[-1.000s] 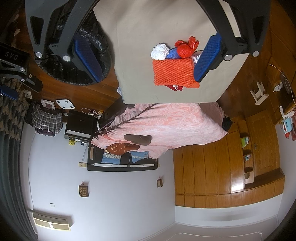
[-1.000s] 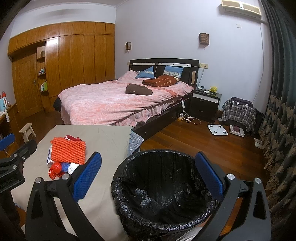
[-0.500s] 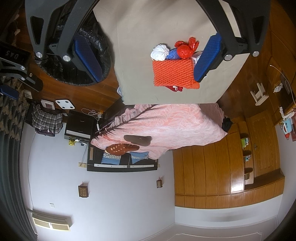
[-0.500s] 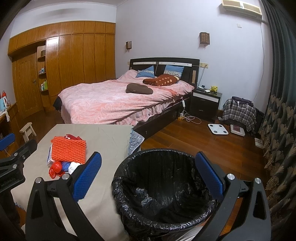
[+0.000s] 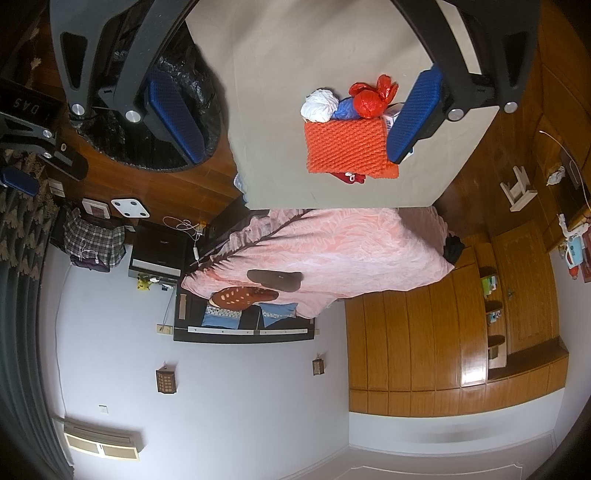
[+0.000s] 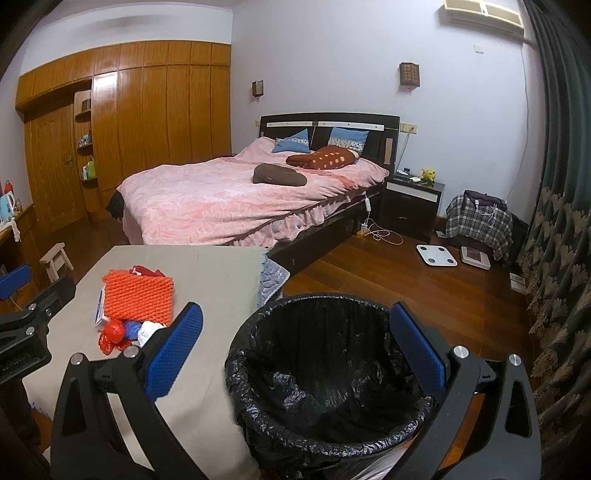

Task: Collect trash

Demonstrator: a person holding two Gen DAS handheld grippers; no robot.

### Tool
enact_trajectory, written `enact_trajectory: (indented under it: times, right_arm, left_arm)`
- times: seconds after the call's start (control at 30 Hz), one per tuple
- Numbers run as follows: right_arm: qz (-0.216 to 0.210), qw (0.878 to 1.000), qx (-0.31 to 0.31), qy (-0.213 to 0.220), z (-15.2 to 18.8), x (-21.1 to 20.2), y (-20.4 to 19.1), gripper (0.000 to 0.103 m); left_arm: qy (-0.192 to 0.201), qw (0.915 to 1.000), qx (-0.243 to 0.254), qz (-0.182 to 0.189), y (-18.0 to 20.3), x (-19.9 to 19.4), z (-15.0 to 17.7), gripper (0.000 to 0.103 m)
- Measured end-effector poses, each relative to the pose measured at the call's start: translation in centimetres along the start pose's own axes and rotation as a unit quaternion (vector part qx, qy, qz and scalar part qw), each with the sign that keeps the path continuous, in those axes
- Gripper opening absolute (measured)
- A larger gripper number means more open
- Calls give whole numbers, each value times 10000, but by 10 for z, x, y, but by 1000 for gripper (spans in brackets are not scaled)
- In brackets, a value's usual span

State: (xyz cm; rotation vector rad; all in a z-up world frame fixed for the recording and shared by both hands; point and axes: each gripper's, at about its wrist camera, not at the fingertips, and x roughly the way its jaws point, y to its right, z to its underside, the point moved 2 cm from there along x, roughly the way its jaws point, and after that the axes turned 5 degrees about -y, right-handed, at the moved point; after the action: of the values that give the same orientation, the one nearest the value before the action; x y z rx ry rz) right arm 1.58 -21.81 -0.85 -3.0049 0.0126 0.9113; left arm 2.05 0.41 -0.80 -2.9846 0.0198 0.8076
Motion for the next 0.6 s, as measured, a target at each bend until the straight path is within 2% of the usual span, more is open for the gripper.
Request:
enact_trajectory:
  times: [0.53,0.6]
  right_arm:
    - [-21,10000,-10,-20,3,6,-10,98]
    - [-31,10000,-25,-28,1,6,-12,98]
  left_arm:
    - [-23,10000,-26,-2,-7,-3,0,97]
    - [-33,10000,-38,-11,-3,6,15,97]
